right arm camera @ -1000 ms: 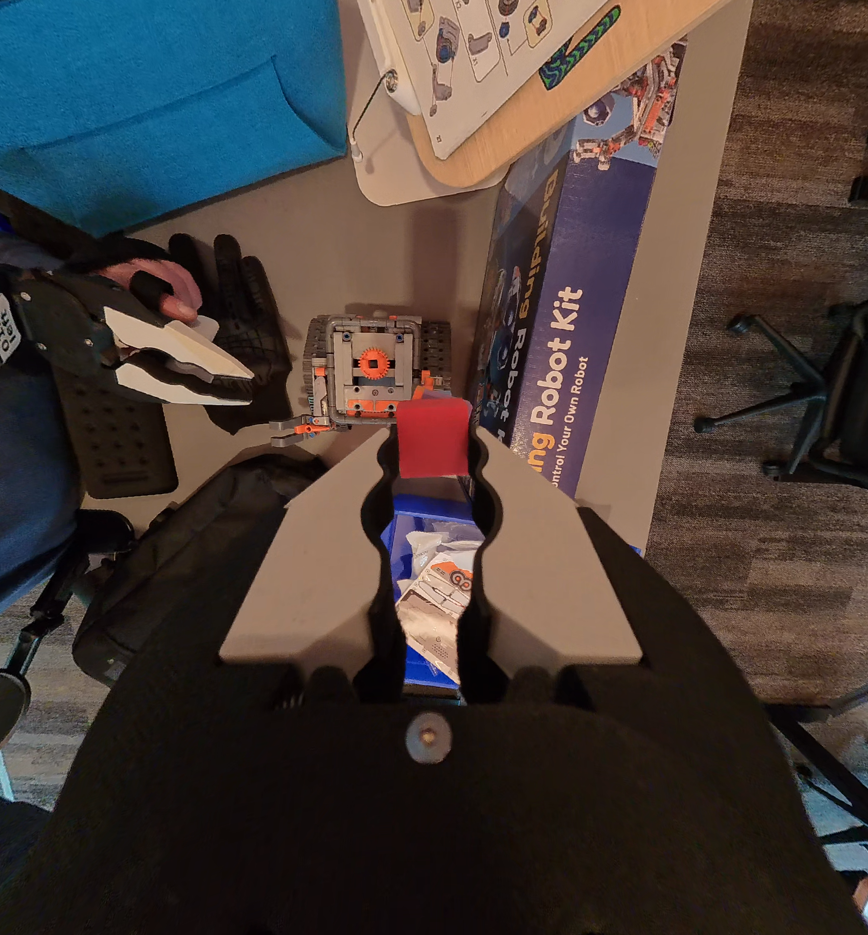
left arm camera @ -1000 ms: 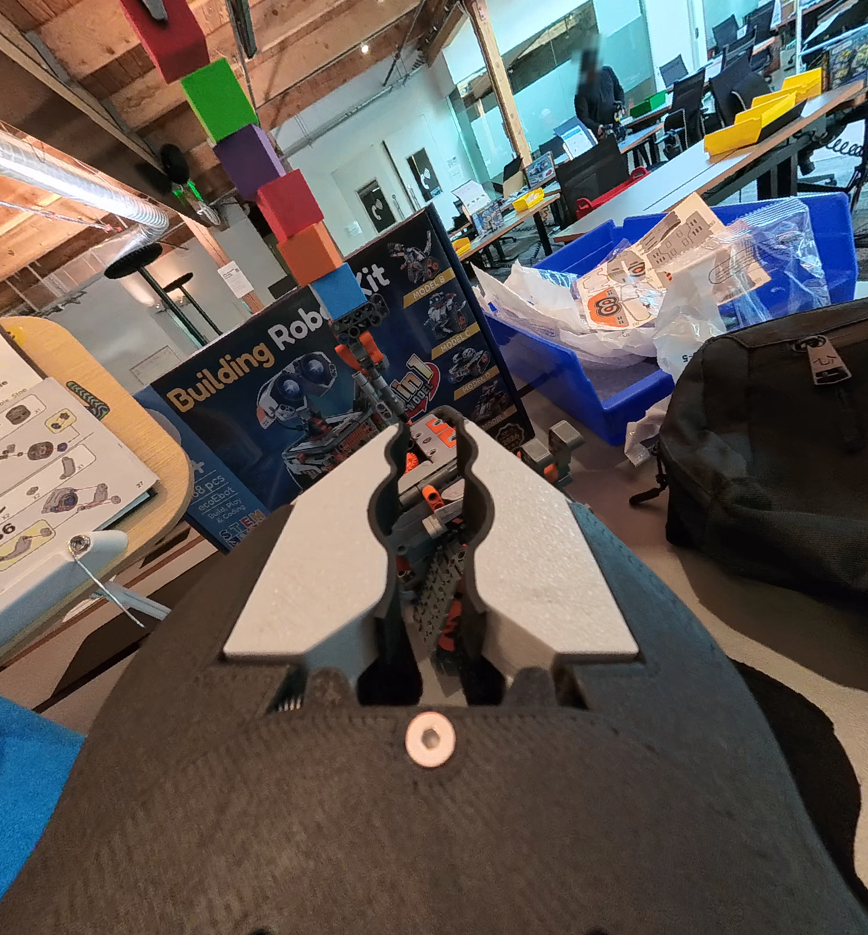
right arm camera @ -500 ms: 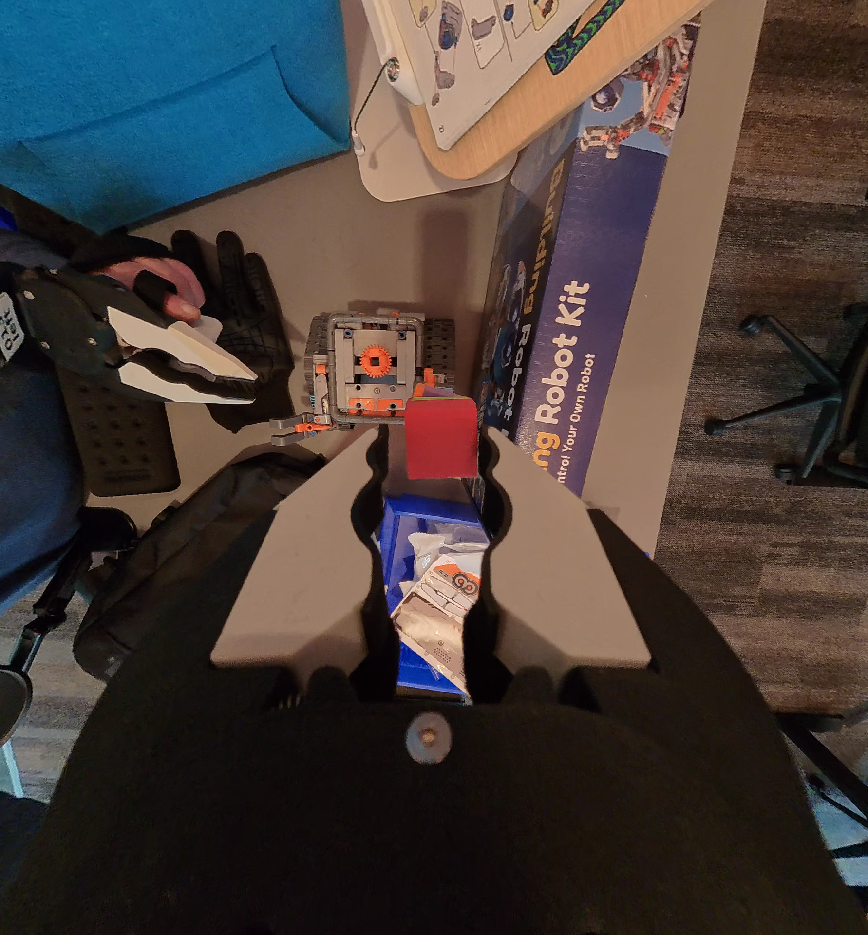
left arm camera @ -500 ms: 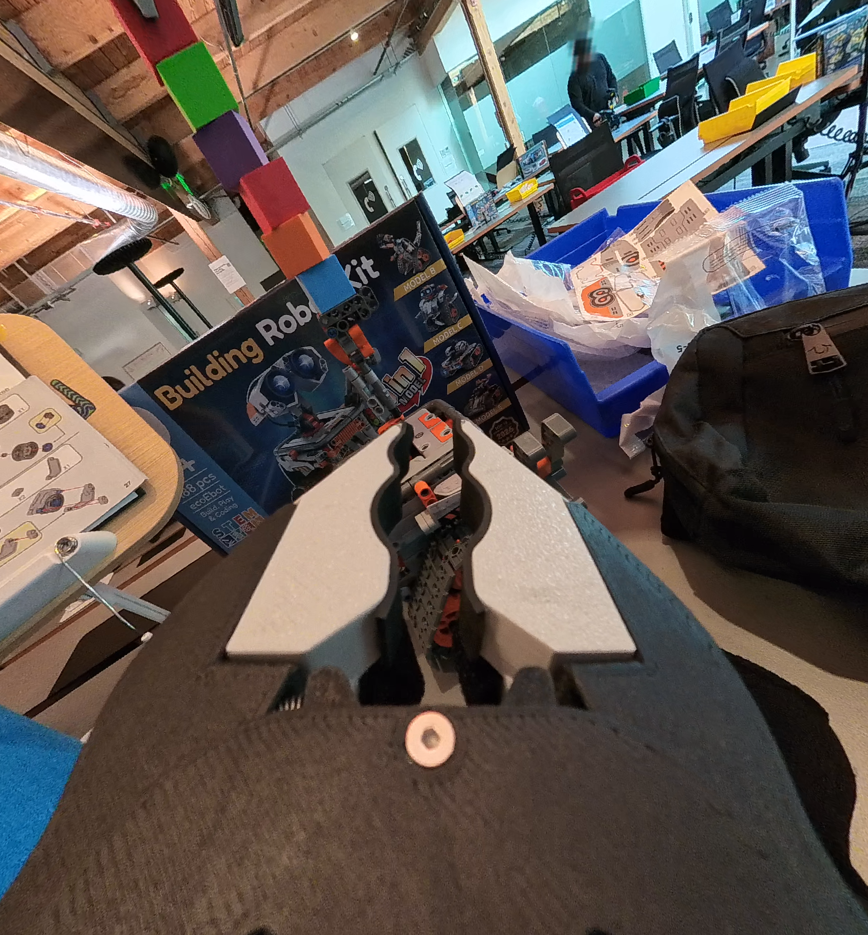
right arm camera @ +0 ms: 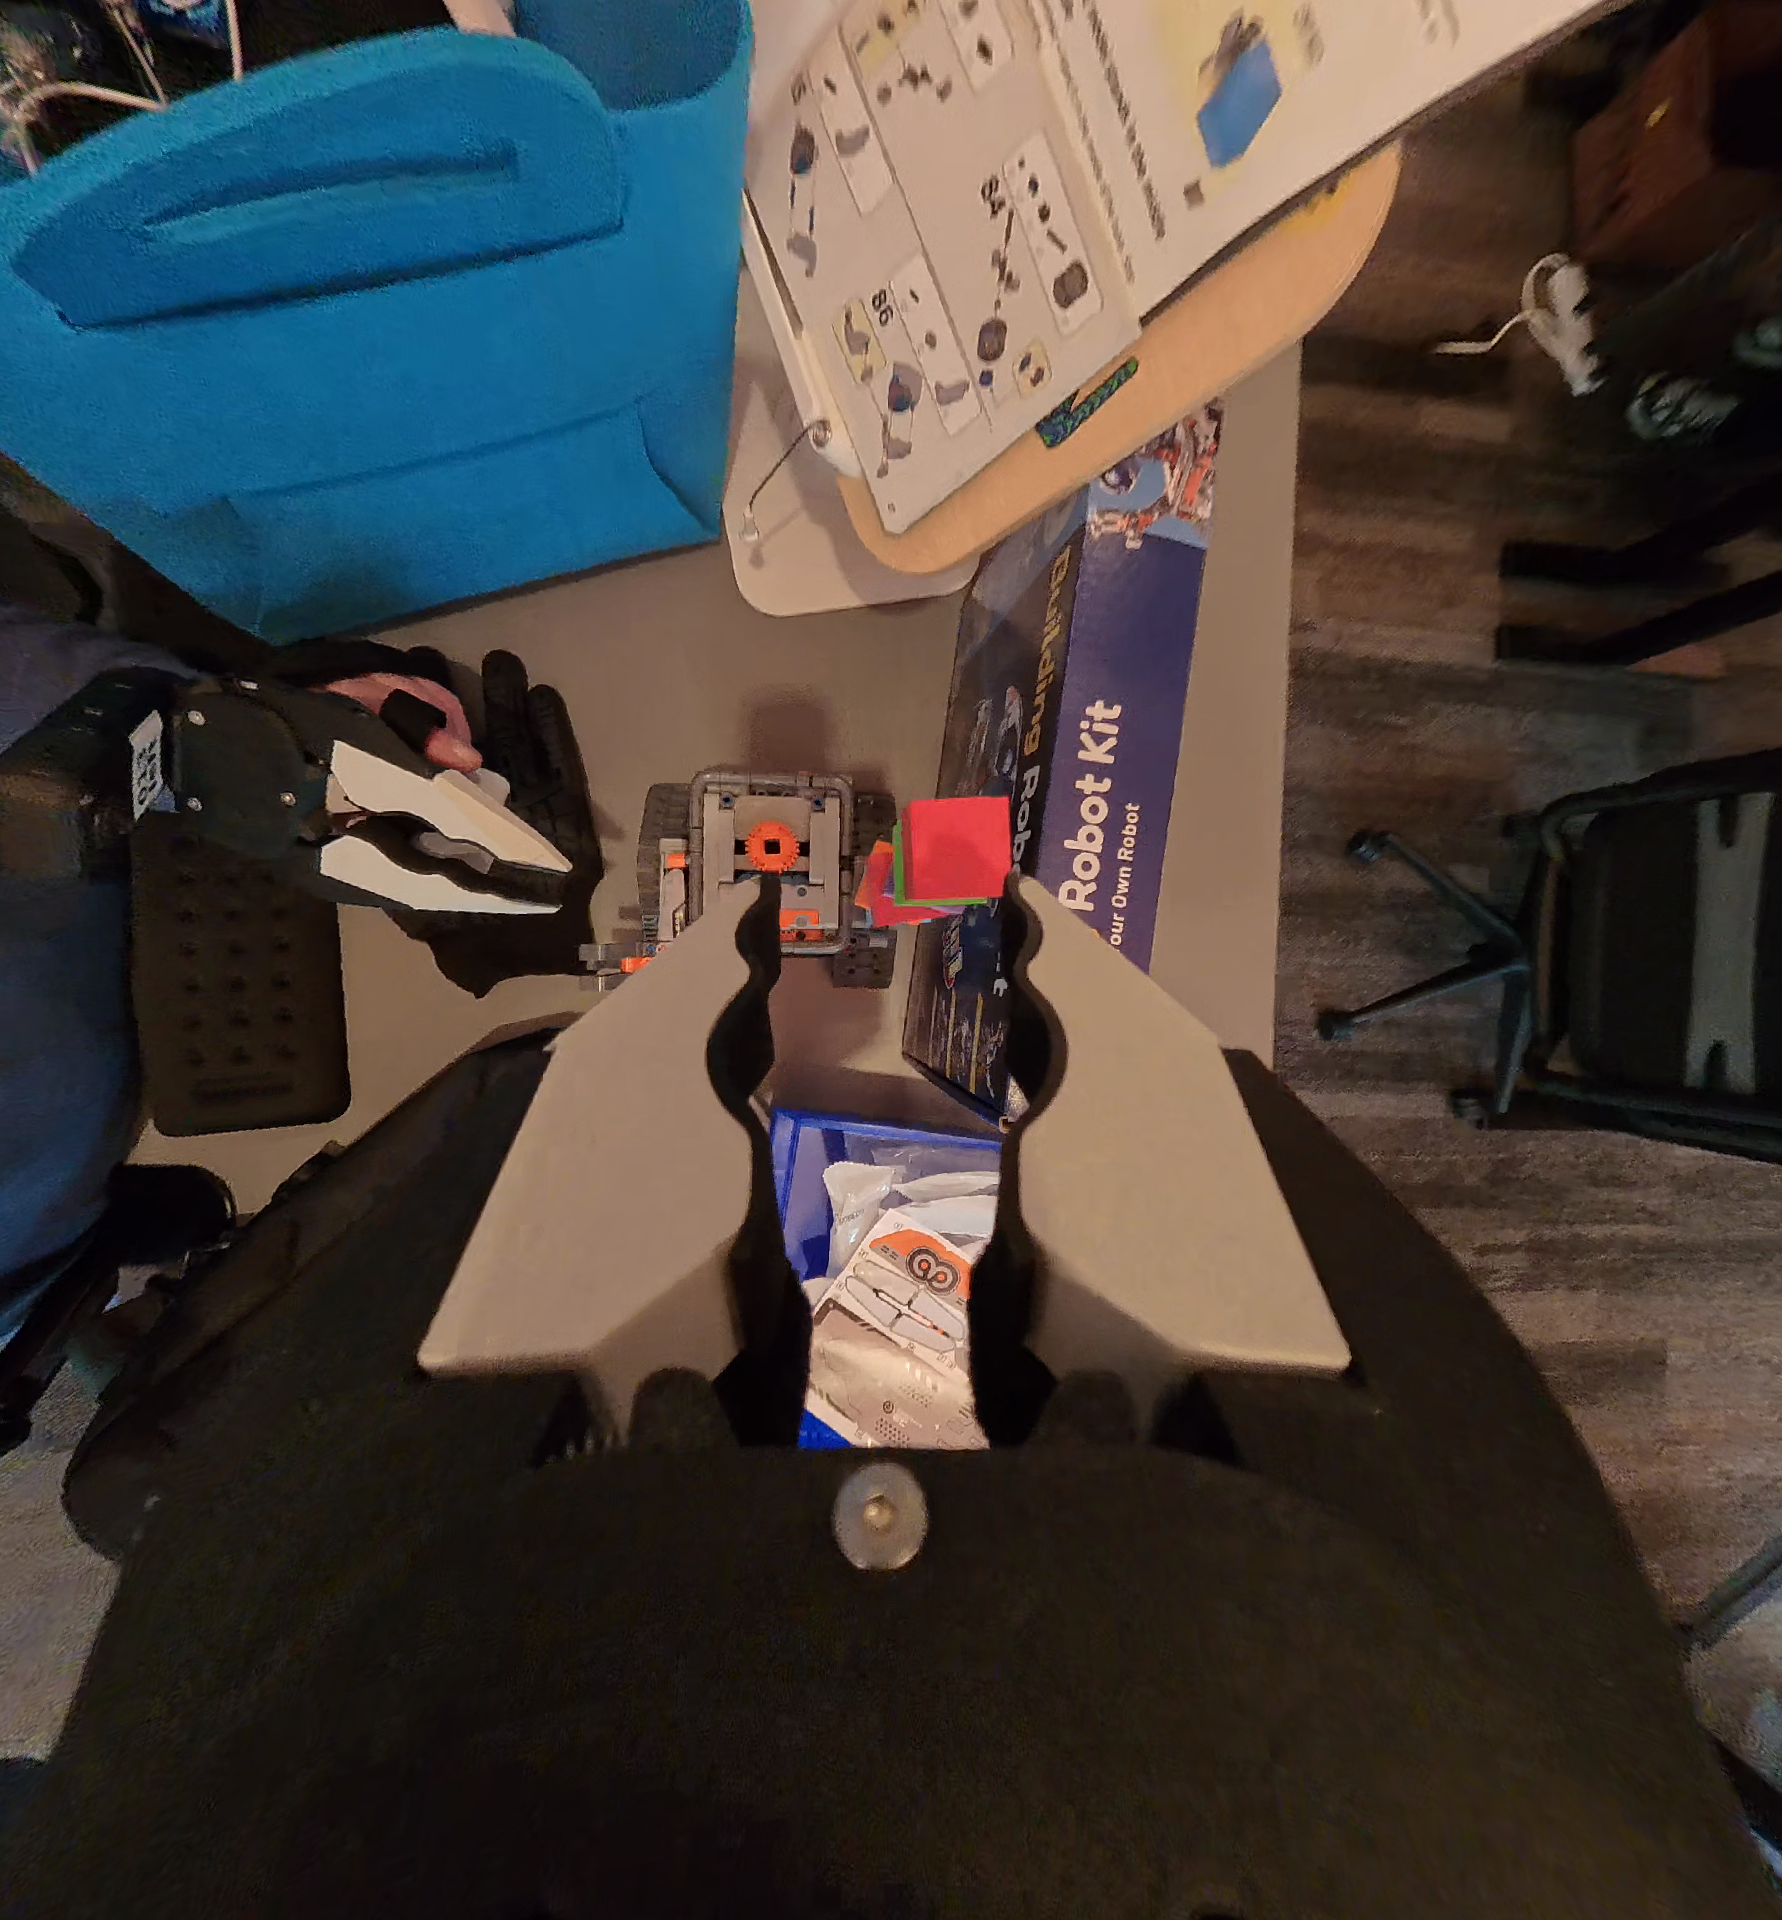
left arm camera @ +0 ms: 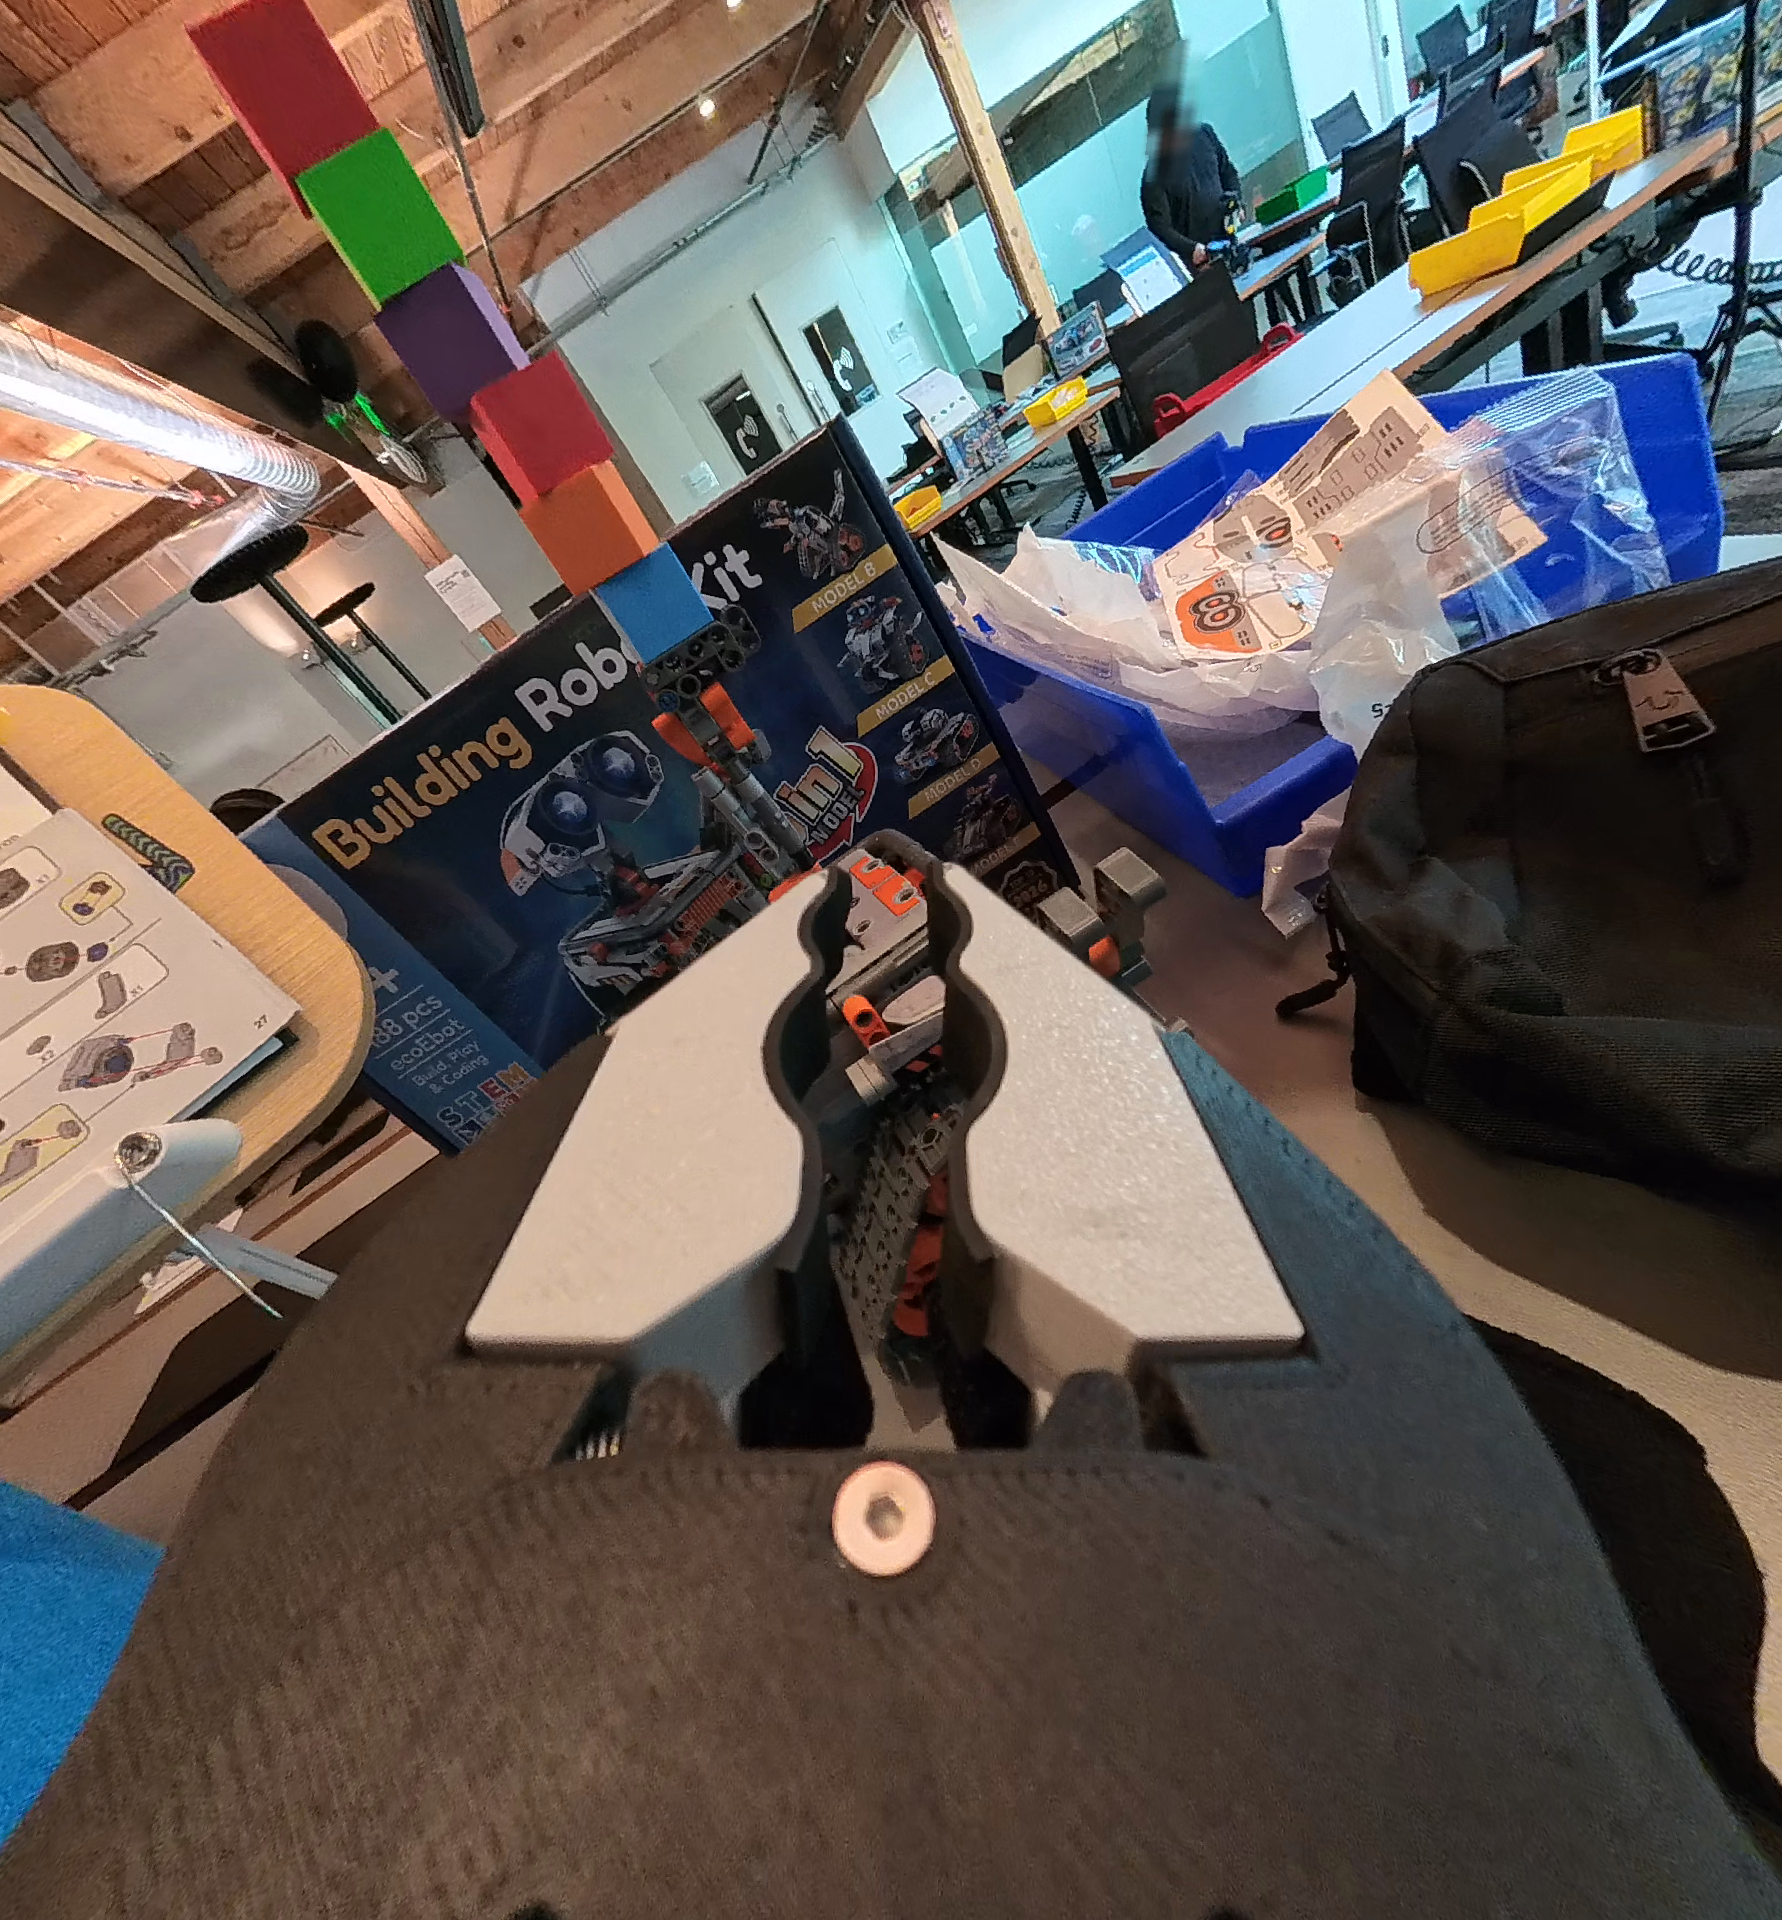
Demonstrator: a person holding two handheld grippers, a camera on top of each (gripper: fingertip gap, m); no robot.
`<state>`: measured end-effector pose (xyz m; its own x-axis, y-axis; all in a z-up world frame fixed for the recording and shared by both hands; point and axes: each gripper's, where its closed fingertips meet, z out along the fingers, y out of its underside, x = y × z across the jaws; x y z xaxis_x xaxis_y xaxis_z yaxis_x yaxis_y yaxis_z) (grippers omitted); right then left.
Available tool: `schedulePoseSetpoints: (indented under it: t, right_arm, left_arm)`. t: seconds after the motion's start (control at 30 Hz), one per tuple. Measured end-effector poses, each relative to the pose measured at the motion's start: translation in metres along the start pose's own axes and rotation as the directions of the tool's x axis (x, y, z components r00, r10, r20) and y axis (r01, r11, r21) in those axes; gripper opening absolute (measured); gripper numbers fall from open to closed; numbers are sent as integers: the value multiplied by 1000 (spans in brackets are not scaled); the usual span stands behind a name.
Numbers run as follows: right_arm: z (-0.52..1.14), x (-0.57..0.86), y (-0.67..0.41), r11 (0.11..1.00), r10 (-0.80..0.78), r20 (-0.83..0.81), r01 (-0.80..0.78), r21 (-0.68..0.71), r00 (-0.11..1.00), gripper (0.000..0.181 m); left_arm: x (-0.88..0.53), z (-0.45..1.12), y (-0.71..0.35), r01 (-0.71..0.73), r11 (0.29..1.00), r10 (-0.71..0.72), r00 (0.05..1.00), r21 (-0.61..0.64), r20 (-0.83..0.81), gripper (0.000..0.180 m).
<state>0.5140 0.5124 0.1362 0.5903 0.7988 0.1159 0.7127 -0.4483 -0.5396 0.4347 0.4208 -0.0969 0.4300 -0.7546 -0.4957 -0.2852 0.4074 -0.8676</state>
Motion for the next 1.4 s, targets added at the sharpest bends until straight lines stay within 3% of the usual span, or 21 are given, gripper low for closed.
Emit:
schedulePoseSetpoints:
  t: [0.37, 0.63, 0.77, 0.9, 1.1, 1.27, 1.4]
  right_arm:
    - [-65, -67, 30, 988, -47, -112, 63, 143, 993, 33]
    - [-60, -135, 56, 975, -138, -28, 141, 171, 990, 31]
    - [-46, -191, 43, 945, -243, 34, 229, 235, 969, 11]
    - [-25, -254, 6, 890, -386, 156, 322, 324, 909, 1]
    - [28, -364, -37, 761, -631, 301, 493, 422, 715, 5]
    - [86, -467, -51, 663, -748, 422, 563, 493, 512, 9]
    - [120, -554, -56, 641, -762, 542, 535, 550, 356, 9]
  left_arm:
    - [3, -13, -21, -32, 999, 33, 999, 15, -6, 16]
    - [18, -65, -56, -55, 997, 57, 997, 49, -43, 12]
    - [35, -114, -73, -60, 993, 66, 996, 98, -63, 0]
    - [51, -171, -71, 25, 994, -18, 998, 103, -67, 0]
    - [53, -286, -23, 138, 990, -130, 978, -37, 164, 2]
    - [105, -413, 75, 375, 889, -251, 879, -264, 406, 3]
    - [196, -534, 176, 639, 668, -322, 710, -381, 626, 5]
